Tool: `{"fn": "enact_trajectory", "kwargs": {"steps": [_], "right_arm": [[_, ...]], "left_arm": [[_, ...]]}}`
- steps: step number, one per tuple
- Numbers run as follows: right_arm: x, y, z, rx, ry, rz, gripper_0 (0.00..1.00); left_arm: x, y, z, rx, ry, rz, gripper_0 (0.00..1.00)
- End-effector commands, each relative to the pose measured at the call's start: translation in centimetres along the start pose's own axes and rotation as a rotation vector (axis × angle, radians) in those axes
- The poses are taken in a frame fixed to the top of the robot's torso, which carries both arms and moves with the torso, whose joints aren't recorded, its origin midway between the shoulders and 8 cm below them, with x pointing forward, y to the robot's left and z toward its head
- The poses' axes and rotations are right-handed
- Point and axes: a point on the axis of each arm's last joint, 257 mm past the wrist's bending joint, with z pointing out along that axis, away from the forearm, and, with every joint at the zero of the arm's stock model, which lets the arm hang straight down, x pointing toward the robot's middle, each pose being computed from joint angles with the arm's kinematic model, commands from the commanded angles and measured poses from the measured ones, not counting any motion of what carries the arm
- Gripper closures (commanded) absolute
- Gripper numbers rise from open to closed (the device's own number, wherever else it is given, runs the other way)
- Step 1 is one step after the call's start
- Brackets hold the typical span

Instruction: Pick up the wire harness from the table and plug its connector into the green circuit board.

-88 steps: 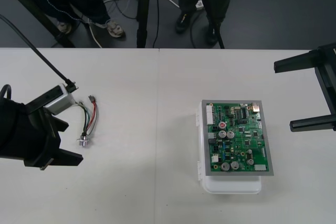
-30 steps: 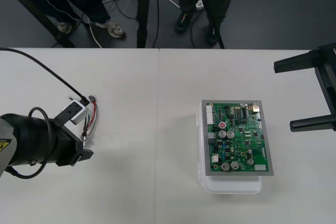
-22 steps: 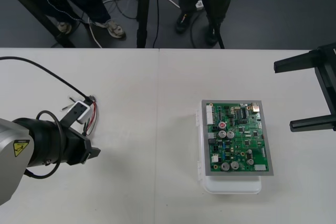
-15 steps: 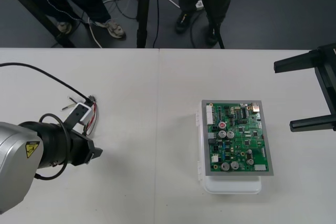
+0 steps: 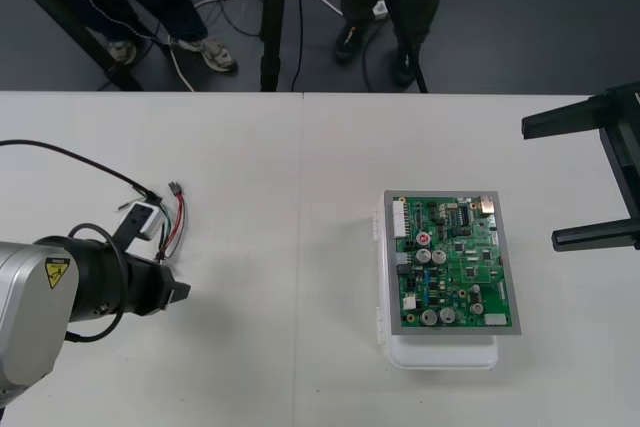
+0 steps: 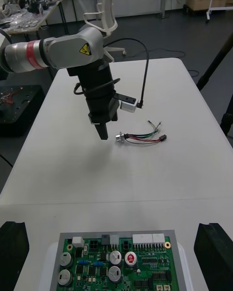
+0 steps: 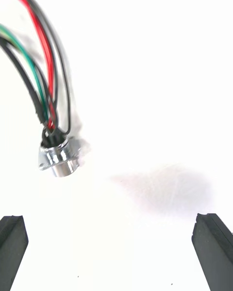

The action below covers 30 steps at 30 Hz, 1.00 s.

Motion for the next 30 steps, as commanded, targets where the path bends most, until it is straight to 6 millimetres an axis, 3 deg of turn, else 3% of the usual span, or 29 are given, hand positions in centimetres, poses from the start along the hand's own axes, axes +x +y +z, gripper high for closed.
{"fn": "enact_trajectory", "kwargs": {"steps": [1,15,30], "right_arm": [[-0.2,0.0,-0.8,0.011,0.042,-0.004,0.00],[-0.2,0.0,-0.8,0.011,0.042,-0.004,0.00],[-0.2,0.0,-0.8,0.011,0.042,-0.004,0.00]], "left_arm": [[-0.1,0.8,0.1,-0.003,0.022,-0.094,0.00],[-0.7,1.8,2.3,0.011,0.071,-0.124,0.00],[-1.2,2.4,2.8,0.010,0.081,-0.136,0.00]]}}
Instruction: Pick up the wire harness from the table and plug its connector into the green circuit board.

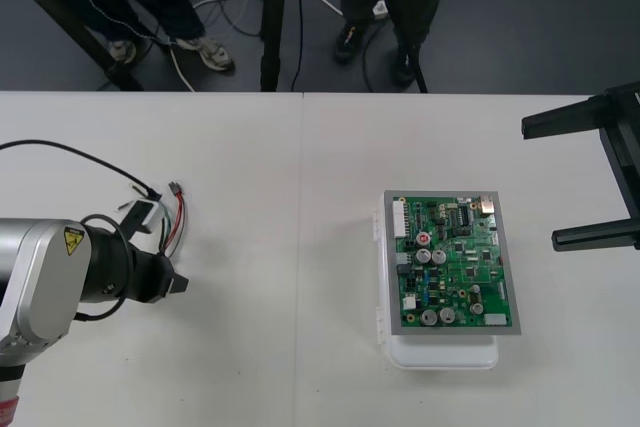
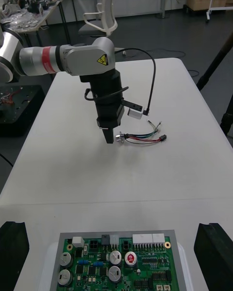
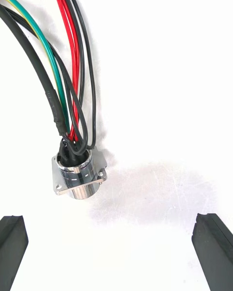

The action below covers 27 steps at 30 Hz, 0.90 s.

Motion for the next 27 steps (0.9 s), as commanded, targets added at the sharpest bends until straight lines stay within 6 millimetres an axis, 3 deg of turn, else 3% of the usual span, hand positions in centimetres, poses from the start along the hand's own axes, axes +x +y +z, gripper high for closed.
{"fn": "enact_trajectory", "kwargs": {"steps": [1,18,27], "right_arm": [[-0.2,0.0,-0.8,0.011,0.042,-0.004,0.00],[-0.2,0.0,-0.8,0.011,0.042,-0.004,0.00],[-0.2,0.0,-0.8,0.011,0.042,-0.004,0.00]], "left_arm": [[-1.3,0.2,-0.4,0.003,0.001,-0.076,0.00],[-1.3,0.7,0.9,0.014,0.041,-0.082,0.00],[-2.5,1.0,1.0,0.007,0.012,-0.074,0.00]]}}
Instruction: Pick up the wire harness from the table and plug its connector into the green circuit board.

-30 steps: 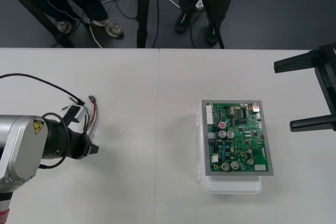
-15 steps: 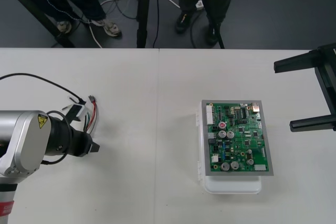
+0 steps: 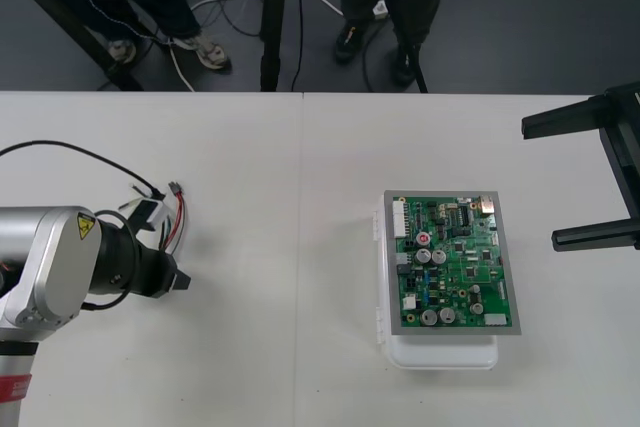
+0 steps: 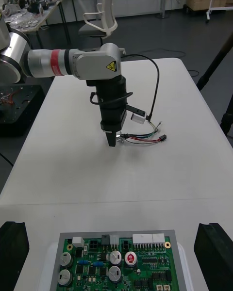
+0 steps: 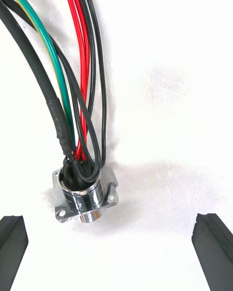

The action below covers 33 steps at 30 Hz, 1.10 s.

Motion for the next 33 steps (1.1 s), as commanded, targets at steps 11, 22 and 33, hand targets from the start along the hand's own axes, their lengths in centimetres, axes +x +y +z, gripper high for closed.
{"fn": "enact_trajectory", "kwargs": {"steps": [11,22,33], "right_arm": [[-0.2,0.0,-0.8,0.011,0.042,-0.004,0.00],[-0.2,0.0,-0.8,0.011,0.042,-0.004,0.00],[-0.2,0.0,-0.8,0.011,0.042,-0.004,0.00]], "left_arm": [[-4.0,0.6,-0.2,-0.020,-0.109,-0.023,0.00],[-5.3,0.5,0.1,-0.027,-0.158,0.004,0.00],[-4.8,0.9,0.8,-0.029,-0.143,0.009,0.00]]}}
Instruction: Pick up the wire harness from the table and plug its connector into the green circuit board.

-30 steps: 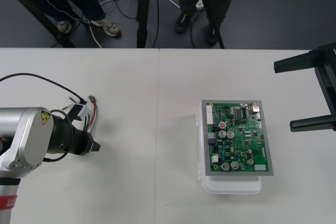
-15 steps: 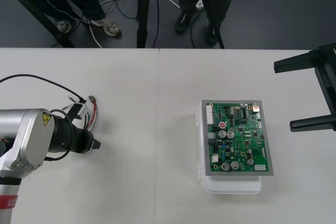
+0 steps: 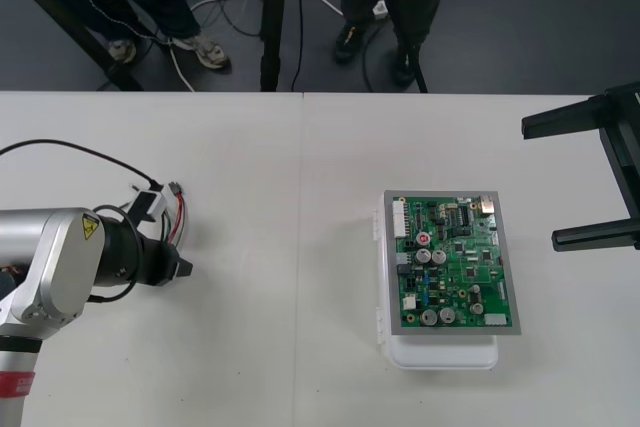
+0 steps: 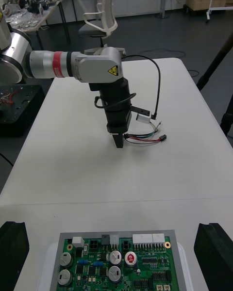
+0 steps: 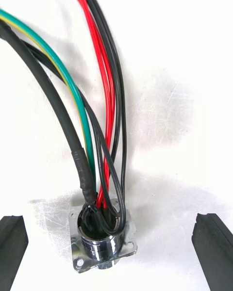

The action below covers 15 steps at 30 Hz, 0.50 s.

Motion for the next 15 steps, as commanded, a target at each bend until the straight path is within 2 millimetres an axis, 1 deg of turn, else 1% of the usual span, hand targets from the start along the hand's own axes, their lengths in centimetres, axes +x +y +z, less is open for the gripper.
{"fn": "enact_trajectory", "kwargs": {"steps": [1,15], "right_arm": [[-0.18,0.01,-0.83,0.011,0.042,-0.004,0.00],[-0.18,0.01,-0.83,0.011,0.042,-0.004,0.00]], "left_arm": [[-2.77,-0.16,-0.09,-0.011,-0.064,0.032,0.00],[-2.53,0.36,-0.13,-0.020,-0.057,0.058,0.00]]}}
